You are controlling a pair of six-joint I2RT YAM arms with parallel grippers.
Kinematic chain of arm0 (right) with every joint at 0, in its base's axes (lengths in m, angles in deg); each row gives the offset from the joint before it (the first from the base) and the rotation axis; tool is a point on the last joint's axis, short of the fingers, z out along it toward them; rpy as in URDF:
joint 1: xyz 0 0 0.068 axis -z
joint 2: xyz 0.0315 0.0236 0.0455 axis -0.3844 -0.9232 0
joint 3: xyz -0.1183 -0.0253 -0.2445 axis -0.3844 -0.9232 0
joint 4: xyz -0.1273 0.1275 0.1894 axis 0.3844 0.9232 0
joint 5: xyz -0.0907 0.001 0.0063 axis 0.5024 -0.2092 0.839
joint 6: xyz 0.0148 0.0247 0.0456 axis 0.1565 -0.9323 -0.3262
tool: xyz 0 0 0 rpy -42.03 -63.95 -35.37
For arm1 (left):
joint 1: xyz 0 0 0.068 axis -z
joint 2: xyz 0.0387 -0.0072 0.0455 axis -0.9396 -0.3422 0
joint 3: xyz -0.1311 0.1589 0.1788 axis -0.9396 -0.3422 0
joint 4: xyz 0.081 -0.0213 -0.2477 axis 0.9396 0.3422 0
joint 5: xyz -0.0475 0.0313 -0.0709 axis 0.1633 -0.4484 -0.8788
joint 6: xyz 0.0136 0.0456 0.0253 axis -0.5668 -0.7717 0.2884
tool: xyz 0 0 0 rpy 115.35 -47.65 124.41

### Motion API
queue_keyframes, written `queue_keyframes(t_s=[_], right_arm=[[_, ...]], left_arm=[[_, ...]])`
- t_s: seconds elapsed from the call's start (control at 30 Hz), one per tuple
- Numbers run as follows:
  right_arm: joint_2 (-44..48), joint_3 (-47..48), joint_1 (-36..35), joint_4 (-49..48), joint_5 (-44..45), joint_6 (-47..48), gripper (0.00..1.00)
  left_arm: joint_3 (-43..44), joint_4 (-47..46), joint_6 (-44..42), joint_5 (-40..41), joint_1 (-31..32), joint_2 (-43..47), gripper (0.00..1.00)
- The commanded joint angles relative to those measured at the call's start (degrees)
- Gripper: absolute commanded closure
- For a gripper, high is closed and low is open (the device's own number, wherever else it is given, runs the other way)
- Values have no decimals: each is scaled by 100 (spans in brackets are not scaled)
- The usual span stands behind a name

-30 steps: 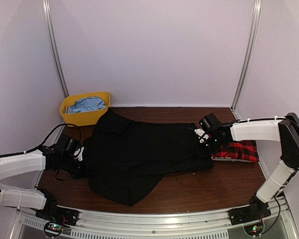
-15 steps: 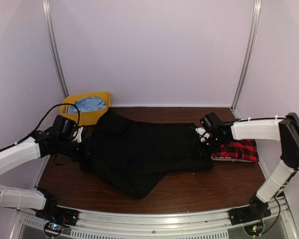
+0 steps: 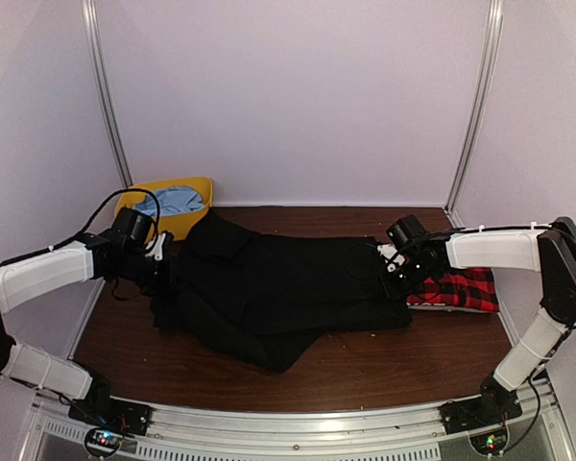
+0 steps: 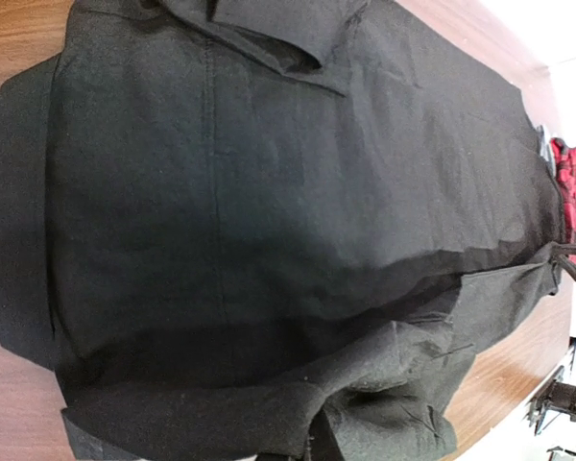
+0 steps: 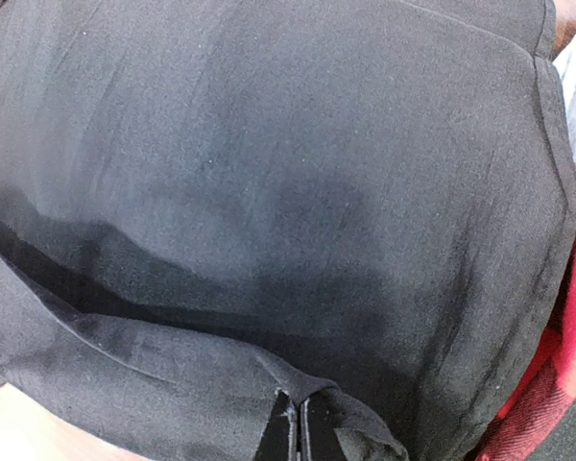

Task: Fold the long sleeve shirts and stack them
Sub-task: Fold the corner of the shirt at the center of the board.

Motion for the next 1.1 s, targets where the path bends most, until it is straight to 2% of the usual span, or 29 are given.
queue_keyframes(t_s=[0.0,0.47,0.83,1.07], right_arm=[[94,31,52,77,102,42,100],[814,-209,-18,558,56,-118,100],[1839,-1055,-317,773,-44,-521,100],[1358,-790,-300,599,186,-413,100]], left_arm=[[153,-255,-292,-29,-104,-257,99],[-187,-919,-435,-341,-195,-1103,98],[-232,-763,-424,-303,-195,-664,100],[-152,-878,-500,-280,-195,-1081,100]])
